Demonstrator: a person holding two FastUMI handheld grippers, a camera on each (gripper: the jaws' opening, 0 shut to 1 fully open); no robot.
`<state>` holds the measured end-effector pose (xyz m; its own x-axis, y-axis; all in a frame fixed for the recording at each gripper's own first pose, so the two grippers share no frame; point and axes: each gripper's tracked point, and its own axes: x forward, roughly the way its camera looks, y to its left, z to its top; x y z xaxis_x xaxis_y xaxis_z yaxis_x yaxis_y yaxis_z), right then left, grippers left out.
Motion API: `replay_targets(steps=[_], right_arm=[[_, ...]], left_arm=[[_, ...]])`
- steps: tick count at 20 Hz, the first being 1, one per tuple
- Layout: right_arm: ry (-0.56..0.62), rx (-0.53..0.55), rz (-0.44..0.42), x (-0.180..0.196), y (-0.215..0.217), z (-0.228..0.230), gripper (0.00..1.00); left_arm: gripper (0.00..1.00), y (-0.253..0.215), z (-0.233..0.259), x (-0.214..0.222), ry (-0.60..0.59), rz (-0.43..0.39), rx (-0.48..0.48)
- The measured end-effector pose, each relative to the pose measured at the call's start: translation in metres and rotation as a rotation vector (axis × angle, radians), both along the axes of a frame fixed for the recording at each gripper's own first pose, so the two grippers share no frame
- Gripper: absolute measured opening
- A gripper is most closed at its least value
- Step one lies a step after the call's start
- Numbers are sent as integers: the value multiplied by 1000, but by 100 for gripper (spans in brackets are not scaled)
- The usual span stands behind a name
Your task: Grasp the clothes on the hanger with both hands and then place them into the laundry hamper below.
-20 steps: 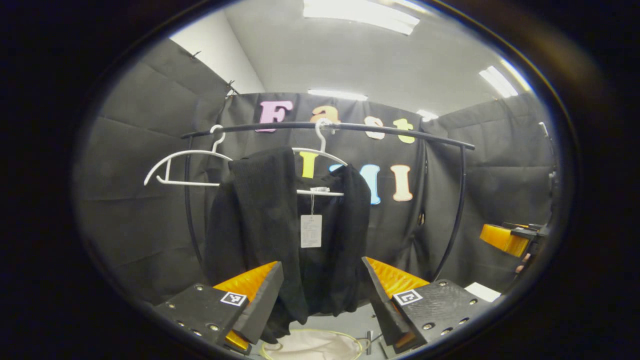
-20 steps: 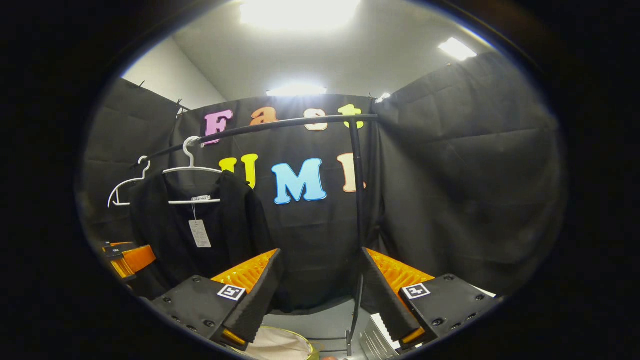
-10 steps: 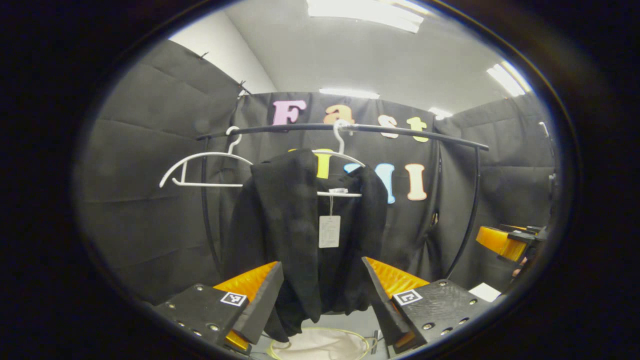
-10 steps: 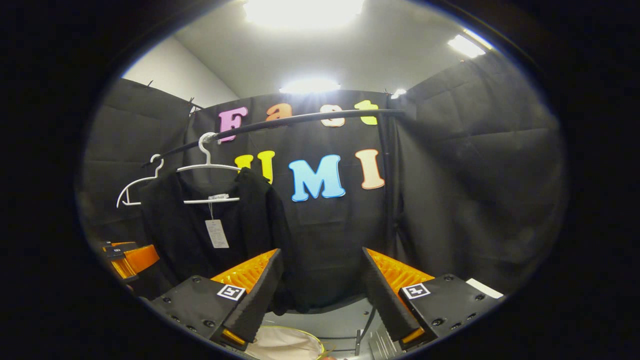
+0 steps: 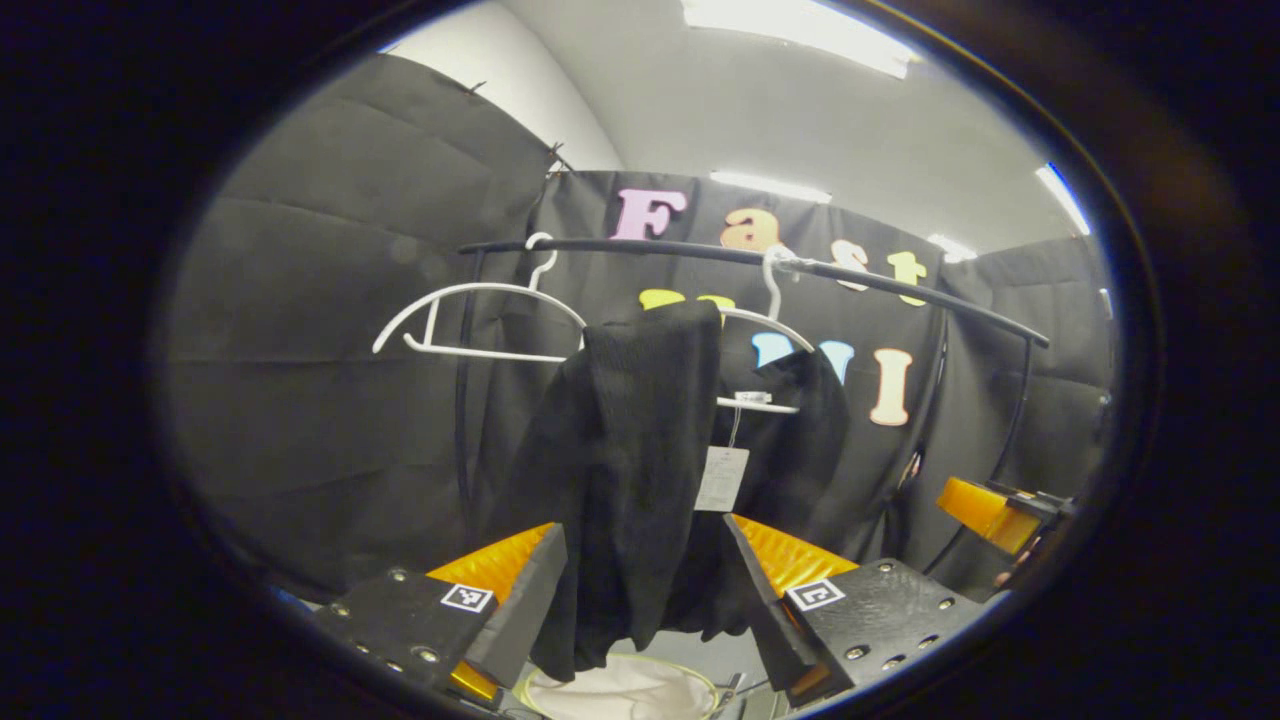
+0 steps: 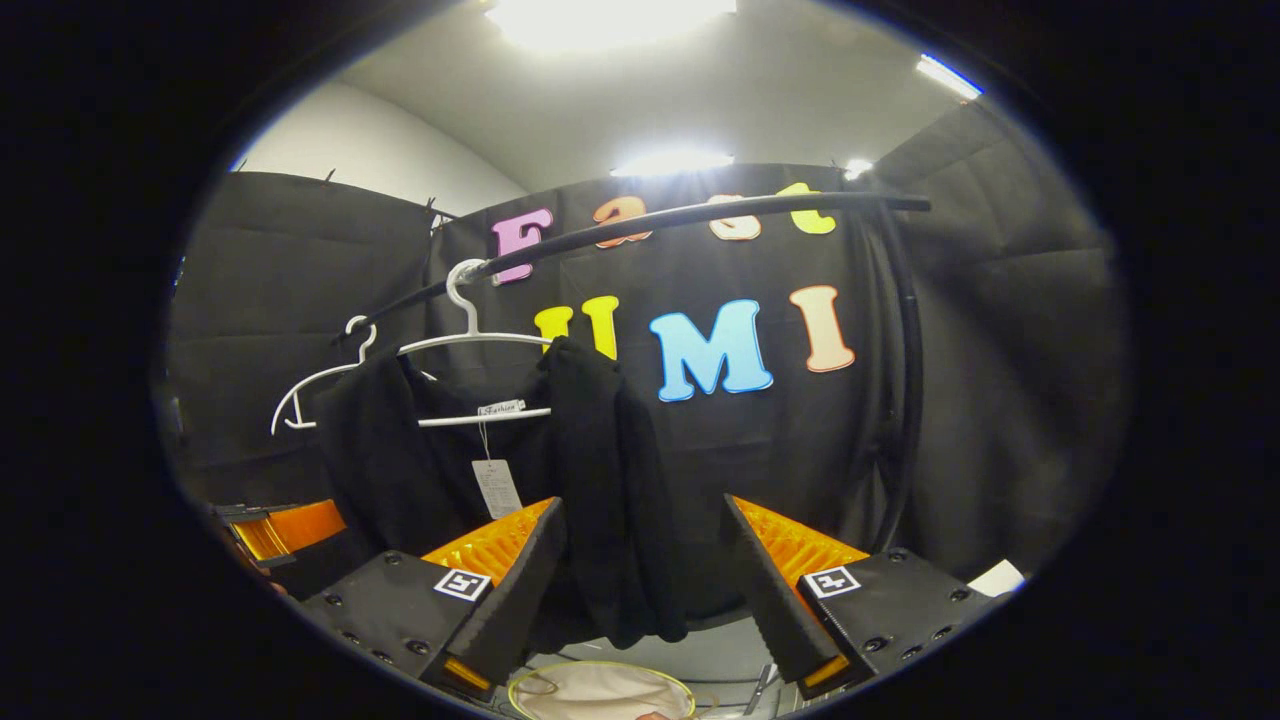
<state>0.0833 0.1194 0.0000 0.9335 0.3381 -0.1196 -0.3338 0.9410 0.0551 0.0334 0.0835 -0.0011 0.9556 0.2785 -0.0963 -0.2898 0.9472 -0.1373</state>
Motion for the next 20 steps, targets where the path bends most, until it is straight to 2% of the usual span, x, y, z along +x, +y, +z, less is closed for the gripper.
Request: replay_targets(steps=[2,3,4,5,8,9,10,14,20], right_arm=[[19,14,56,17,16,-1,97],[20,20,81,25,23,0,93],[19,25,104,33,28,1,93],[20,30,126,41,34,1,98],[40,40,201,63,56,-5,98],[48,40,224,70,62,-8,93],[56,35,240,76,66,-11,98],[81,51,303,98,82,-19,98],[82,46,345,127,96,-29,98]], left_arm=[[90,8,-1,6,13,43,-12],[90,10,-2,11,20,61,-19],[90,11,-4,15,28,75,-28],[90,12,-5,20,32,87,-33],[90,17,-2,34,31,132,-24],[90,17,0,40,26,143,-20],[90,16,1,46,23,156,-14],[90,15,3,68,11,206,9],[90,11,4,93,-17,256,17]])
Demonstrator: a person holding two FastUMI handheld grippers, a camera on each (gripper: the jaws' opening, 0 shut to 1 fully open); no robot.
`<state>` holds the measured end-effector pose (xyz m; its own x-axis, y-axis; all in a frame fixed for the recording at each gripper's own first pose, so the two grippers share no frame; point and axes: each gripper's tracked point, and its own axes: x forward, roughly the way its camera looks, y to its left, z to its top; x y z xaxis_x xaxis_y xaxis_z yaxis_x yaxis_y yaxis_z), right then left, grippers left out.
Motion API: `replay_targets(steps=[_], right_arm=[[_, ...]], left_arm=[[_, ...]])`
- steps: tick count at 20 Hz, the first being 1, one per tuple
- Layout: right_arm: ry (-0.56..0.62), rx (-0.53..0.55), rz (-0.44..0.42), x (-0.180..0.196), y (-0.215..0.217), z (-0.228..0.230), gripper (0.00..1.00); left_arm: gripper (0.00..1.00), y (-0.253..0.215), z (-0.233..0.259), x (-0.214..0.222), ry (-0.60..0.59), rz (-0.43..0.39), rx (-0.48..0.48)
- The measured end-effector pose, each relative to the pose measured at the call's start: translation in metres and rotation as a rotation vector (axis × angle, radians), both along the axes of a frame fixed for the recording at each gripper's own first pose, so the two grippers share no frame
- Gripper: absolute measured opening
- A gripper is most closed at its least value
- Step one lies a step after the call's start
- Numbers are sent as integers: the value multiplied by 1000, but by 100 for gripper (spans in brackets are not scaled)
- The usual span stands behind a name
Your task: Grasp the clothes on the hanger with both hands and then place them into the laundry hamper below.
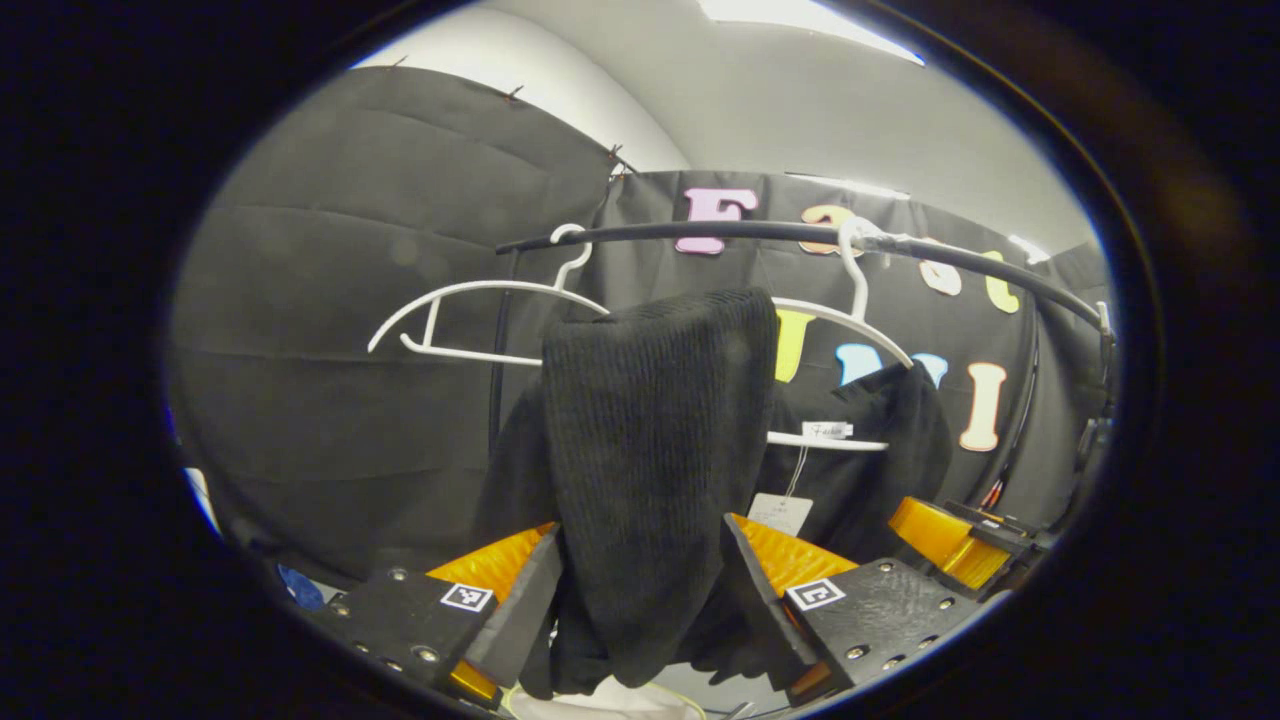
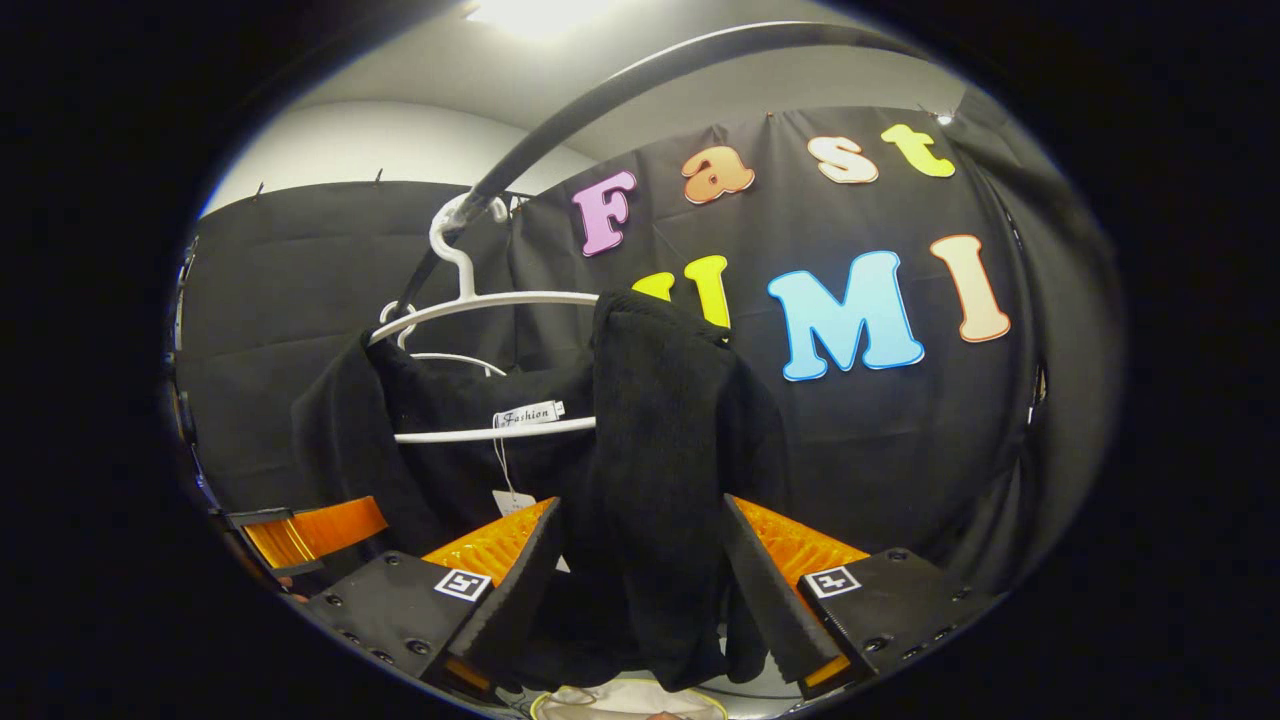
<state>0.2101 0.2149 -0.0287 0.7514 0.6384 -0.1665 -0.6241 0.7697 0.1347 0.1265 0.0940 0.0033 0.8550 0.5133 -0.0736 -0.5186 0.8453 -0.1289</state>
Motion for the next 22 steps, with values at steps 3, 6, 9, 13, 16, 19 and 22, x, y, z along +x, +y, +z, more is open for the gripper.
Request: replay_targets(steps=[3,6,9,13,16,19,22], right_arm=[[4,-4,1,13,1,-3,98],[7,0,6,21,5,-4,98],[-7,-14,12,28,9,-3,98],[-33,-23,12,36,15,-1,98],[-36,-28,14,42,19,-3,98],[-33,-27,27,49,22,-4,98],[-34,-23,40,53,25,-5,85]], left_arm=[[91,-6,4,10,-7,1,16],[91,-7,4,17,-9,7,25],[91,-5,6,26,-13,20,21],[91,-5,6,39,-3,20,26],[90,-2,6,42,9,28,37],[91,4,8,45,8,42,35],[88,9,6,45,18,48,40]])
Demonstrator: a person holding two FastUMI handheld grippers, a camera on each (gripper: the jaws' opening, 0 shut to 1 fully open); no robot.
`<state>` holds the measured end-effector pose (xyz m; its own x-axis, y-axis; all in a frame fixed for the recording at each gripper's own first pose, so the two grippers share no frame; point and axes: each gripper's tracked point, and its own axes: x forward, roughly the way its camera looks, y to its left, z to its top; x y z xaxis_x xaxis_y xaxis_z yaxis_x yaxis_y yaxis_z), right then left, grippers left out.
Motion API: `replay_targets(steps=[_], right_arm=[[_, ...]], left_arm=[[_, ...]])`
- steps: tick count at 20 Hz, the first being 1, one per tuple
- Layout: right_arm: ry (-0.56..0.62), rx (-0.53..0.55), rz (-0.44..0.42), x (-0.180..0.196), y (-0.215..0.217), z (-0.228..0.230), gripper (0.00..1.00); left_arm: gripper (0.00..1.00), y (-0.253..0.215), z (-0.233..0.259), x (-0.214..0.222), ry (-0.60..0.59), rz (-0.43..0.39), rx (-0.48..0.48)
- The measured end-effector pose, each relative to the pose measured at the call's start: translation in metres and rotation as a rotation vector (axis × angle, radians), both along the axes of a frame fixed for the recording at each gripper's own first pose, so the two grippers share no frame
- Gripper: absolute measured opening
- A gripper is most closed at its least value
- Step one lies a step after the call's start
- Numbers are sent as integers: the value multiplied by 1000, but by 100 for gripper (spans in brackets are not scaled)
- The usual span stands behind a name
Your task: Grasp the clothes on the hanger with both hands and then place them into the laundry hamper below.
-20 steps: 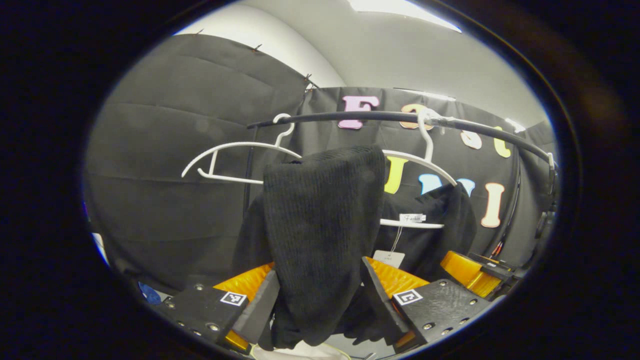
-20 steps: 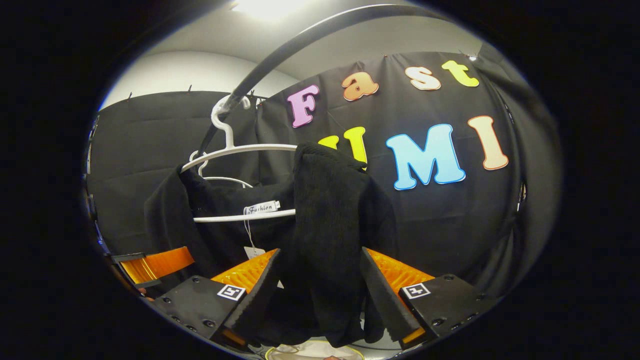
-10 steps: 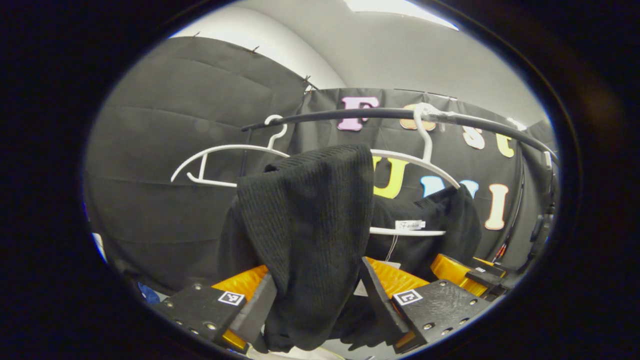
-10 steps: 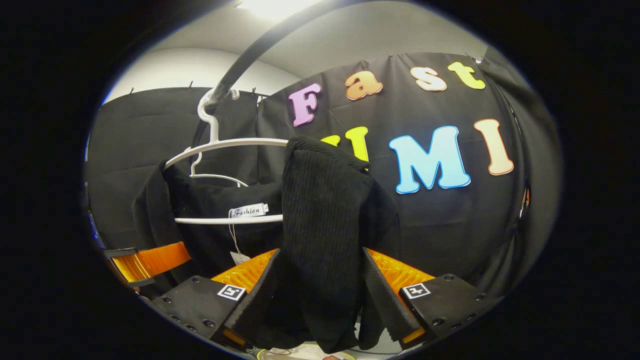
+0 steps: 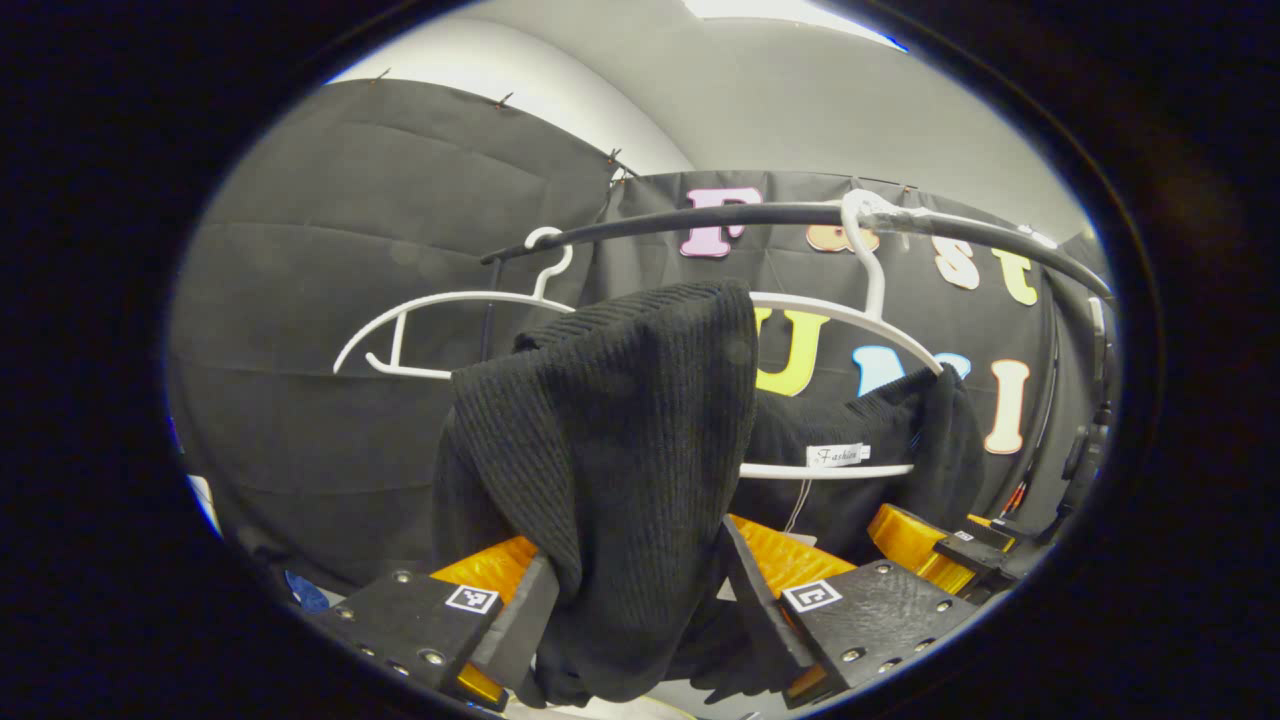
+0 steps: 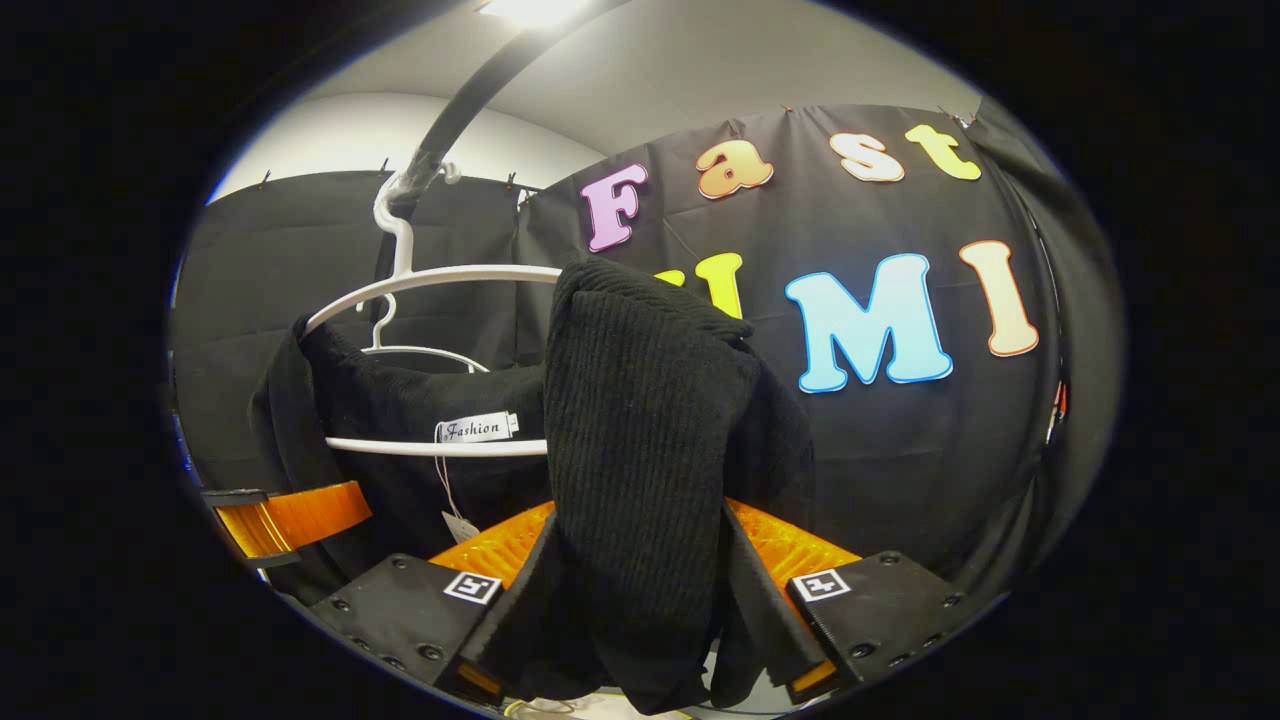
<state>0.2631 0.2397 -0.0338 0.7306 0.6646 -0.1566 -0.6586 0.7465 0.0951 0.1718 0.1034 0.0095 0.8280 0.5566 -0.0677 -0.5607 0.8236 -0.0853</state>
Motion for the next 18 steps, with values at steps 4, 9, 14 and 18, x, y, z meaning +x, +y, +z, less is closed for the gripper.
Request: replay_targets(steps=[4,9,14,18], right_arm=[[-30,-4,56,-4,2,4,42],[-12,33,137,-13,4,7,5],[-20,52,153,-10,-10,13,1],[-31,70,105,0,-24,20,1]], left_arm=[[35,9,6,-12,-18,45,11],[8,0,15,-20,-69,0,7],[1,-7,28,-31,-87,-46,13],[1,-7,40,-49,-140,-42,-21]])
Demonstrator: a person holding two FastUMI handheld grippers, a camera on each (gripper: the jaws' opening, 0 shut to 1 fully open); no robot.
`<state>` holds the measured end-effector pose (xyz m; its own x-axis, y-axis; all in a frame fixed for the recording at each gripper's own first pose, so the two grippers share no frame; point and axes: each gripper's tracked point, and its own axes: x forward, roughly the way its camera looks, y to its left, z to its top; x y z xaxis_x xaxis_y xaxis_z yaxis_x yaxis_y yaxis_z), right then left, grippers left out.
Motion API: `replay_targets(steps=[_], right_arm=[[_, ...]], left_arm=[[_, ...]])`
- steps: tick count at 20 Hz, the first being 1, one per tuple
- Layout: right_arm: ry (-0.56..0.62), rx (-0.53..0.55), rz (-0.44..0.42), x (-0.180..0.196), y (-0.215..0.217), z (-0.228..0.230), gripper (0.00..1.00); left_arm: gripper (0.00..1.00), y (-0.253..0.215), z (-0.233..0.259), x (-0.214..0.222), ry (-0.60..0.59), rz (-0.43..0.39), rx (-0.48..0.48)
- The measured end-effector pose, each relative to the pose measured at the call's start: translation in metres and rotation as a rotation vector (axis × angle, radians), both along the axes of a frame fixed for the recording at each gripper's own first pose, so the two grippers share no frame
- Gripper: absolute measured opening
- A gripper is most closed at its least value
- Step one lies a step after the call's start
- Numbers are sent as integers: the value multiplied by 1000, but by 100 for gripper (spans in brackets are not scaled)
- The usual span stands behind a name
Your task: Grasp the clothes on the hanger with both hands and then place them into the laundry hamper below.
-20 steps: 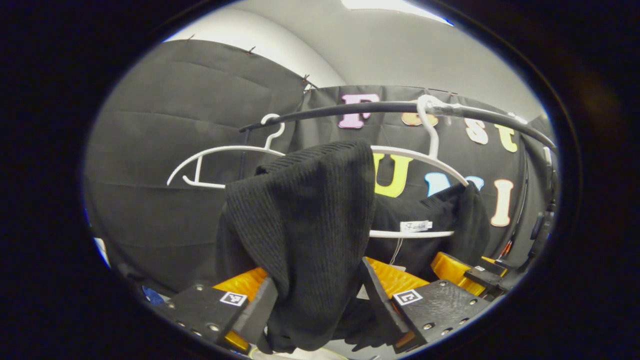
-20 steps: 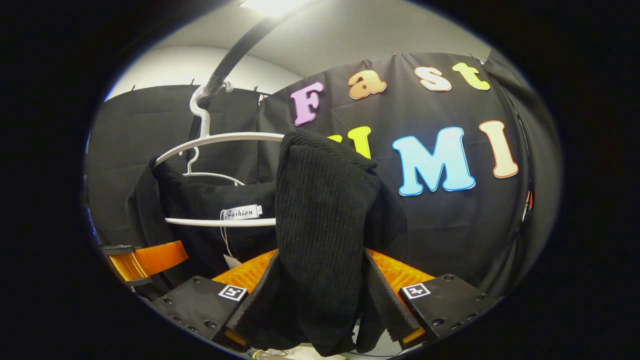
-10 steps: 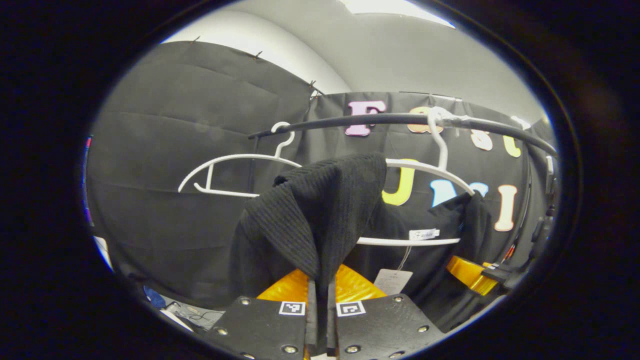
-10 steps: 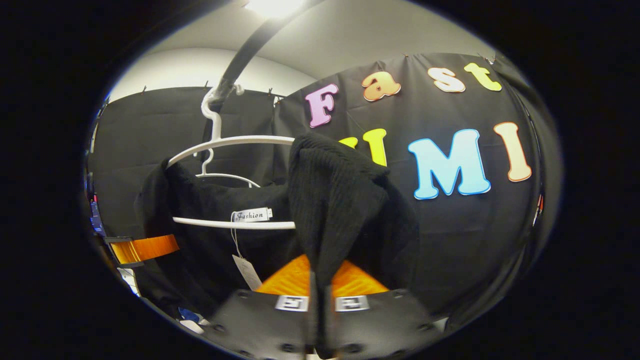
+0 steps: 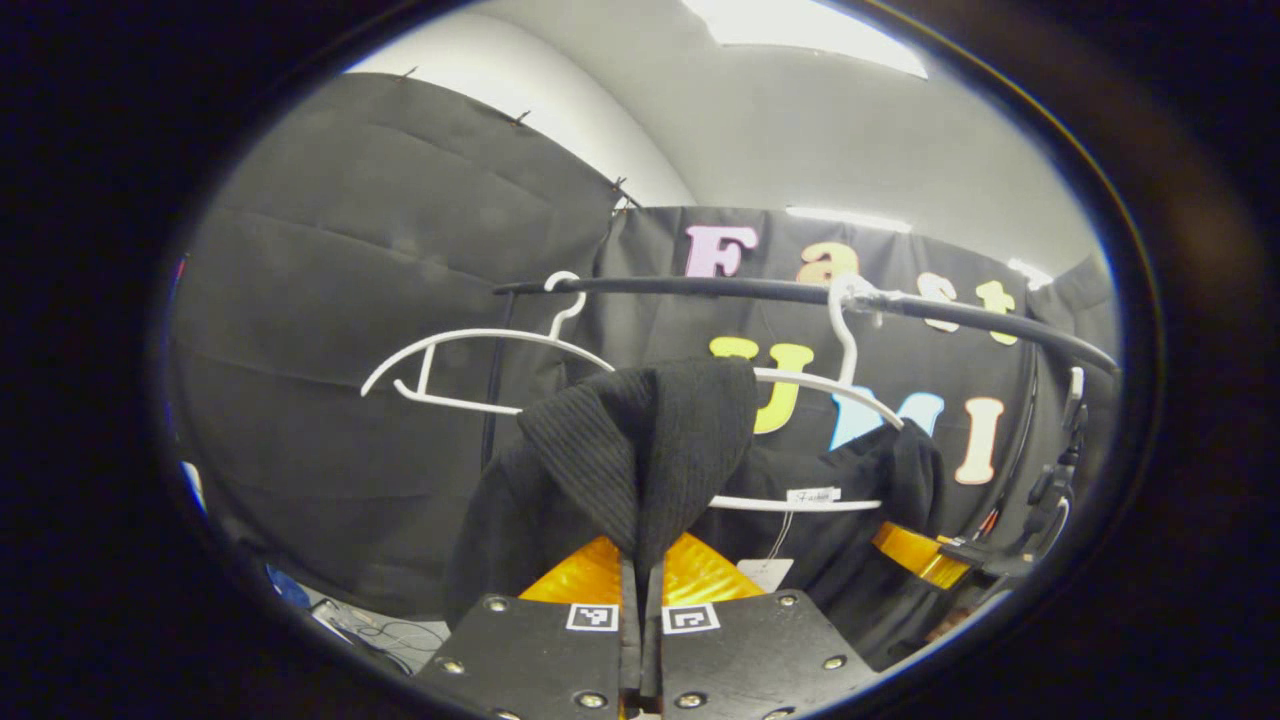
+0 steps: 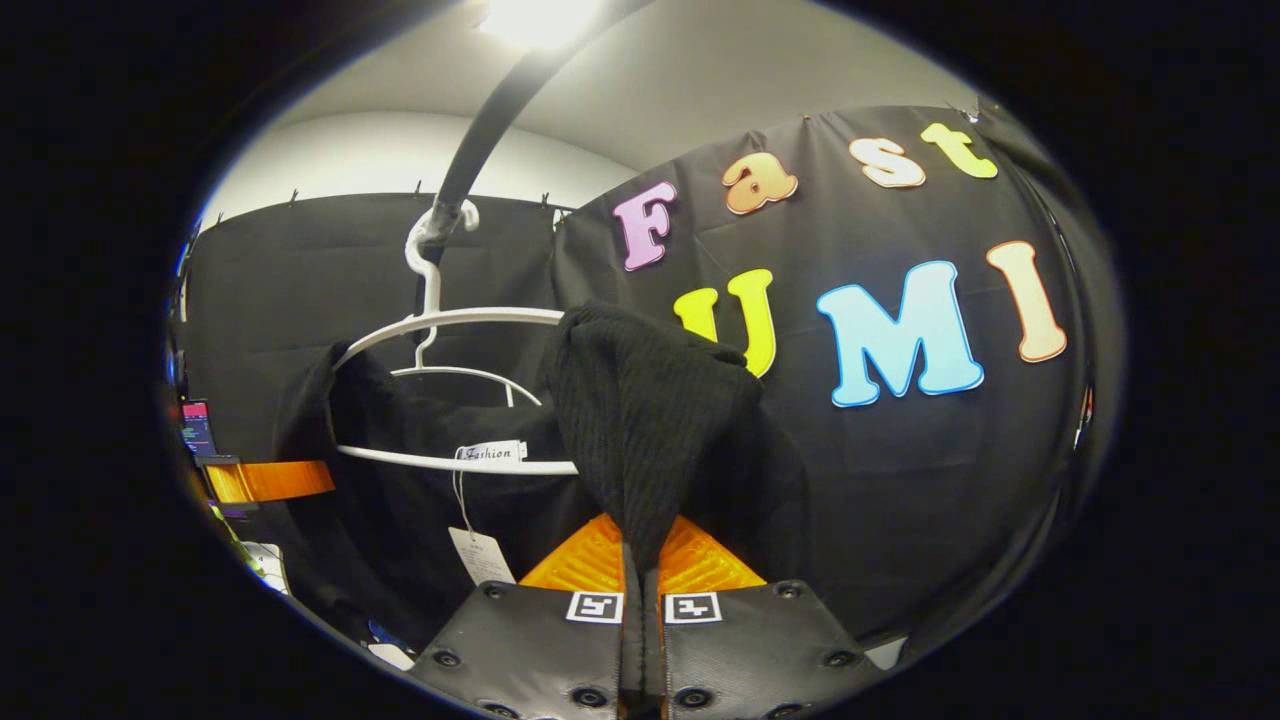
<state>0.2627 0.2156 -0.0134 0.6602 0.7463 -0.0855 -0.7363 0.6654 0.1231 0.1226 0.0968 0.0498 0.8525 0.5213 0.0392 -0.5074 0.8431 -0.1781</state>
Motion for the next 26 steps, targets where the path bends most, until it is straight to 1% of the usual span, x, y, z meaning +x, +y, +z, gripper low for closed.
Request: replay_targets(steps=[7,12,15,18,19,20,21,23,24,26], right_arm=[[-49,22,-70,22,-18,20,1],[-67,58,-134,45,-30,36,0],[-76,70,-171,55,-40,43,1],[-108,55,-204,63,-44,46,1],[-112,56,-211,66,-45,46,4],[-128,61,-226,67,-44,48,0],[-145,62,-243,72,-46,51,1],[-189,63,-278,82,-48,52,1],[-211,65,-296,88,-49,54,0],[-245,73,-329,94,-50,56,1]], left_arm=[[1,19,39,-24,-63,45,47],[1,40,54,-29,-67,73,82],[1,51,68,-33,-74,85,104],[1,65,77,-37,-84,96,101],[1,72,76,-40,-78,106,102],[1,80,77,-43,-75,119,107],[1,88,77,-44,-73,129,107],[1,97,74,-44,-82,134,82],[1,101,72,-45,-87,134,69],[1,114,70,-48,-93,135,52]])
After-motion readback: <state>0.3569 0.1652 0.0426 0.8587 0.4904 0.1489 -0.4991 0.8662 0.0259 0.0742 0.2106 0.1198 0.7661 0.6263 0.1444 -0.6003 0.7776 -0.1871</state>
